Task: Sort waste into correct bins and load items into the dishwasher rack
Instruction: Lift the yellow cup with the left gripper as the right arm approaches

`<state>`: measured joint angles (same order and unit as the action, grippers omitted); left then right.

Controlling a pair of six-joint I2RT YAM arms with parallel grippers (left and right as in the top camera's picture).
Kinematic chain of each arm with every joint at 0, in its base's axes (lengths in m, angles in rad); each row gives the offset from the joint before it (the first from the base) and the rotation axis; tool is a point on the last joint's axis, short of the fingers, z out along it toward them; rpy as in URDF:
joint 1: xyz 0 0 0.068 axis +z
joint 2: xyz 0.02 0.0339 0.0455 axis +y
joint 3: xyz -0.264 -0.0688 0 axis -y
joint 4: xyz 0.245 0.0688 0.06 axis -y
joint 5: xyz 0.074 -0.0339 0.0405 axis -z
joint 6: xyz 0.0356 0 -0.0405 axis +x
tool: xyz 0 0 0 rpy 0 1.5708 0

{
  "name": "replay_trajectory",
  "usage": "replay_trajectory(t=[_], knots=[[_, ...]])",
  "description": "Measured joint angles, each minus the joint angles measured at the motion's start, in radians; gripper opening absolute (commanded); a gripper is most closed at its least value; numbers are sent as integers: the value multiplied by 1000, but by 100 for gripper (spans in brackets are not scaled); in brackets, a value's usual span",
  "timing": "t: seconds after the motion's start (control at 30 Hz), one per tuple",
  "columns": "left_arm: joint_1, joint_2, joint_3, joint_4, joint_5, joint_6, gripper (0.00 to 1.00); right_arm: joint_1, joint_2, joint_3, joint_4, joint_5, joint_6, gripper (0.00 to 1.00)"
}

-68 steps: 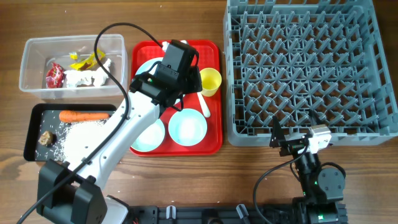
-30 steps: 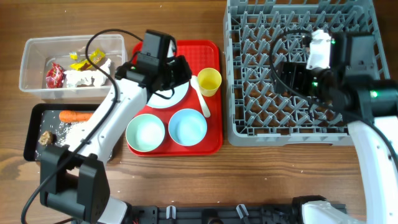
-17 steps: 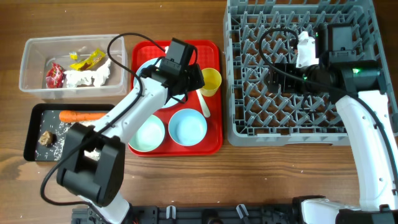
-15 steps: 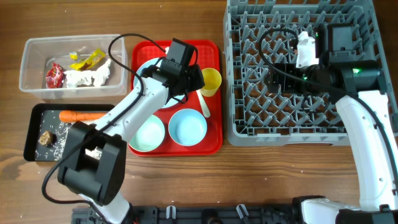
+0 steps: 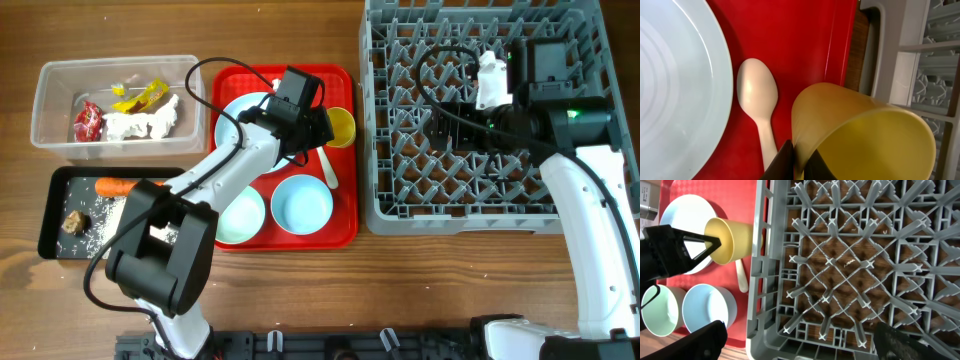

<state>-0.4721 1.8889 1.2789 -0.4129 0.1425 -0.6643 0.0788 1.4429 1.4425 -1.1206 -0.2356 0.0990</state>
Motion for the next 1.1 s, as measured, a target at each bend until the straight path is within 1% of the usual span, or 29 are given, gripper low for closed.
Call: replay_trajectory(t=[0.07,0.13,0.4,0.53,0.6,0.7,0.77,0.8,0.83,0.87,0.9,0.93,1.0,1.1], knots=[[0,0,0,0,0,0,10,0,0,0,-1,0,0,97],[0,0,0,1,0,0,4,0,0,0,-2,0,0,97],[11,0,0,8,0,-3,4,0,0,0,-2,0,0,98],[52,0,0,3,5,-3,4,0,0,0,-9,0,-22,98],[84,-6,0,7,32,-3,4,0,0,0,-9,0,-26,95],[138,-47,0,11,81,8,4,0,0,0,-9,0,-30,93],[220,-124,0,32,201,50,4,0,0,0,-10,-24,-49,92],[251,-148,0,40,271,60,4,0,0,0,-9,-72,-76,92],[303,-175,0,47,378,71,4,0,0,0,-9,-119,-102,92],[341,-185,0,53,452,81,4,0,0,0,-7,-172,-128,92],[369,-190,0,55,578,100,4,0,0,0,1,-253,-166,92],[430,-191,0,57,659,114,4,0,0,0,4,-311,-197,93],[476,-191,0,60,843,141,4,0,0,0,10,-447,-267,93],[495,-191,0,62,1023,159,4,0,0,0,17,-618,-355,93]])
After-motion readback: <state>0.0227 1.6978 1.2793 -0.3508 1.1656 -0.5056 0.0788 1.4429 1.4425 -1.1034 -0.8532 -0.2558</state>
